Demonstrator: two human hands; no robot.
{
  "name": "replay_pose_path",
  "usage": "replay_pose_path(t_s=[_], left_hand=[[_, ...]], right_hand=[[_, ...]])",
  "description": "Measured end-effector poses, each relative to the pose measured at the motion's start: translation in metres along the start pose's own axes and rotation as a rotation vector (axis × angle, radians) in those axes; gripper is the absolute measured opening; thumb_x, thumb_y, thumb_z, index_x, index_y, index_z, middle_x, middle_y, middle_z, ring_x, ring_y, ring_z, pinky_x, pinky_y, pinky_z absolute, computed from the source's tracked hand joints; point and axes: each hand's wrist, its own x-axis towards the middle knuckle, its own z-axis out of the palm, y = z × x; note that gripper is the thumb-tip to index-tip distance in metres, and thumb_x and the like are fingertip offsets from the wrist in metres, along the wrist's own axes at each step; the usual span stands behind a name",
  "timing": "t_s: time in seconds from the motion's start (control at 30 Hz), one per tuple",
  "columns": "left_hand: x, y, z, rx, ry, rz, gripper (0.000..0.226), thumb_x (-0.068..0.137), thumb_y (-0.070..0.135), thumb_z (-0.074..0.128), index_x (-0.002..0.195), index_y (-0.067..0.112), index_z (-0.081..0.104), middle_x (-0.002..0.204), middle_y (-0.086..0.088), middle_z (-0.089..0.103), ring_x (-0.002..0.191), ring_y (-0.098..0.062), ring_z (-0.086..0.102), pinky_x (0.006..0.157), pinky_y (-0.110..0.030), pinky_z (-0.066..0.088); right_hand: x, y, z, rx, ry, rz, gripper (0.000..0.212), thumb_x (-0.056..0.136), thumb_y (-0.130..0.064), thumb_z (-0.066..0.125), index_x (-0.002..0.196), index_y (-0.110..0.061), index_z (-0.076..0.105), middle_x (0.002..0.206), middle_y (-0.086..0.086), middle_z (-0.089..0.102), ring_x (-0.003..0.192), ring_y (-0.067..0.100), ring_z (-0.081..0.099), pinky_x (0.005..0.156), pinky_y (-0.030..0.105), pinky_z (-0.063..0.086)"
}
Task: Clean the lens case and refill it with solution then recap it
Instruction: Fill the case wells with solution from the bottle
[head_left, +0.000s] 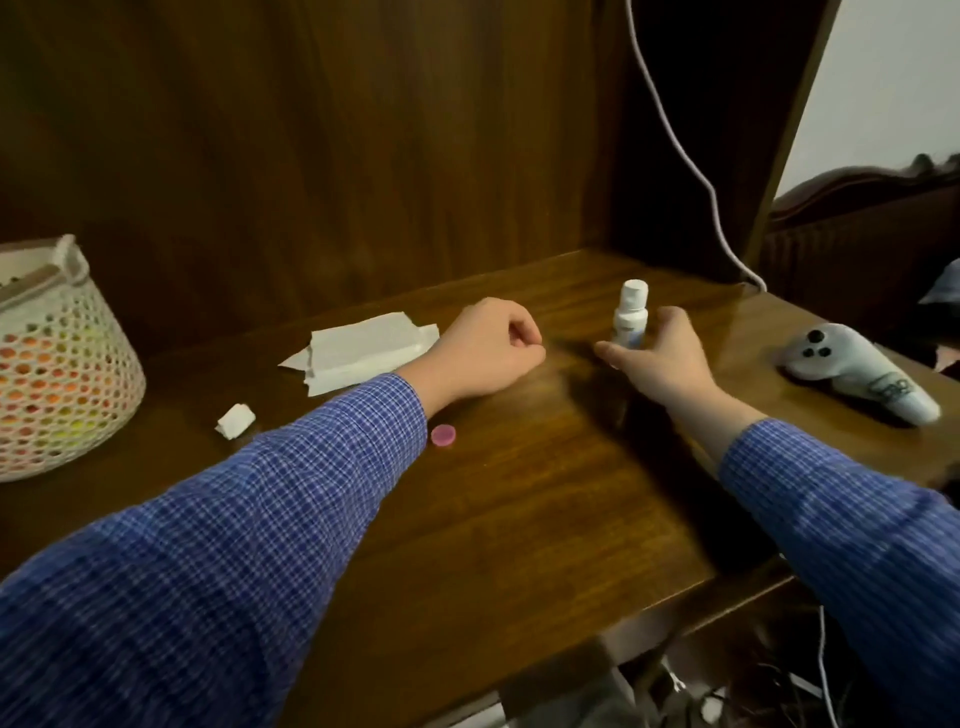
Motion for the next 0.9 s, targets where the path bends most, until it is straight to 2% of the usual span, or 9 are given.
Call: replay_pose_path(t_s=[0.13, 0.27, 0.4, 0.5, 0.63, 0.7, 0.77, 0.83, 0.9], left_hand=[[0.003, 0.007, 0.002, -0.051, 0.045, 0.023, 0.011, 0.097, 0.025, 0.067, 0.105, 0.021, 0.073, 0.09, 0.009, 0.067, 0.078, -0.004, 0.062, 0.063, -0.012, 0.045], [-0.01, 0.006, -0.01, -0.178, 0.14, 0.016, 0.024, 0.101, 0.037, 0.06, 0.122, 0.028, 0.064, 0.092, 0.013, 0.062, 0.072, 0.0, 0.056, 0.062, -0.012, 0.044], [-0.041, 0.003, -0.034, -0.137, 0.166, 0.09, 0.027, 0.105, 0.034, 0.055, 0.13, 0.031, 0.063, 0.111, 0.019, 0.064, 0.093, 0.01, 0.059, 0.072, -0.003, 0.046], [-0.072, -0.004, -0.058, -0.059, 0.205, 0.066, 0.028, 0.105, 0.033, 0.055, 0.129, 0.029, 0.069, 0.112, 0.025, 0.065, 0.103, 0.014, 0.059, 0.076, 0.002, 0.044], [-0.117, -0.015, -0.092, 0.048, 0.256, 0.031, 0.026, 0.104, 0.036, 0.056, 0.122, 0.03, 0.073, 0.104, 0.02, 0.066, 0.096, 0.001, 0.062, 0.077, -0.017, 0.05], [-0.137, -0.02, -0.105, 0.096, 0.269, 0.021, 0.026, 0.105, 0.036, 0.054, 0.118, 0.03, 0.075, 0.101, 0.014, 0.067, 0.092, -0.003, 0.062, 0.076, -0.021, 0.052], [-0.154, -0.027, -0.113, 0.118, 0.306, -0.013, 0.027, 0.106, 0.035, 0.051, 0.115, 0.029, 0.076, 0.096, 0.01, 0.066, 0.086, -0.006, 0.063, 0.072, -0.021, 0.051], [-0.166, -0.037, -0.118, 0.115, 0.354, -0.056, 0.028, 0.107, 0.034, 0.051, 0.113, 0.025, 0.077, 0.093, 0.008, 0.066, 0.078, -0.007, 0.062, 0.064, -0.016, 0.045], [-0.176, -0.048, -0.119, 0.089, 0.399, -0.105, 0.028, 0.107, 0.034, 0.051, 0.108, 0.023, 0.077, 0.092, 0.009, 0.065, 0.069, -0.003, 0.06, 0.055, -0.009, 0.038]], right_hand=[[0.004, -0.004, 0.009, -0.058, 0.003, -0.081, 0.047, 0.095, -0.024, 0.074, 0.135, -0.008, 0.057, 0.131, 0.013, 0.066, 0.12, 0.029, 0.064, 0.103, 0.044, 0.053], [-0.02, -0.018, 0.023, 0.049, -0.193, -0.197, 0.045, 0.094, -0.027, 0.074, 0.134, -0.011, 0.061, 0.124, 0.004, 0.07, 0.111, 0.019, 0.067, 0.097, 0.038, 0.055], [-0.062, -0.039, 0.041, 0.074, -0.478, -0.404, 0.034, 0.094, -0.031, 0.073, 0.125, -0.021, 0.064, 0.112, -0.005, 0.074, 0.098, 0.013, 0.072, 0.078, 0.027, 0.057], [-0.086, -0.053, 0.055, 0.117, -0.6, -0.487, 0.03, 0.096, -0.03, 0.071, 0.125, -0.022, 0.065, 0.109, -0.006, 0.074, 0.091, 0.003, 0.071, 0.073, 0.017, 0.053], [-0.113, -0.065, 0.078, 0.171, -0.706, -0.545, 0.025, 0.099, -0.027, 0.067, 0.124, -0.024, 0.062, 0.11, -0.004, 0.072, 0.097, 0.004, 0.071, 0.079, 0.016, 0.056], [-0.126, -0.07, 0.091, 0.187, -0.765, -0.55, 0.029, 0.102, -0.031, 0.062, 0.128, -0.021, 0.057, 0.111, 0.003, 0.072, 0.101, 0.017, 0.073, 0.086, 0.03, 0.061], [-0.138, -0.075, 0.105, 0.174, -0.798, -0.585, 0.029, 0.104, -0.036, 0.057, 0.129, -0.021, 0.053, 0.109, 0.005, 0.072, 0.099, 0.021, 0.073, 0.086, 0.036, 0.062], [-0.149, -0.08, 0.12, 0.173, -0.821, -0.623, 0.025, 0.106, -0.039, 0.053, 0.126, -0.024, 0.051, 0.103, 0.0, 0.072, 0.089, 0.016, 0.073, 0.075, 0.031, 0.061], [-0.156, -0.083, 0.134, 0.145, -0.816, -0.653, 0.022, 0.107, -0.041, 0.05, 0.124, -0.027, 0.05, 0.096, -0.004, 0.07, 0.081, 0.011, 0.069, 0.072, 0.031, 0.06]])
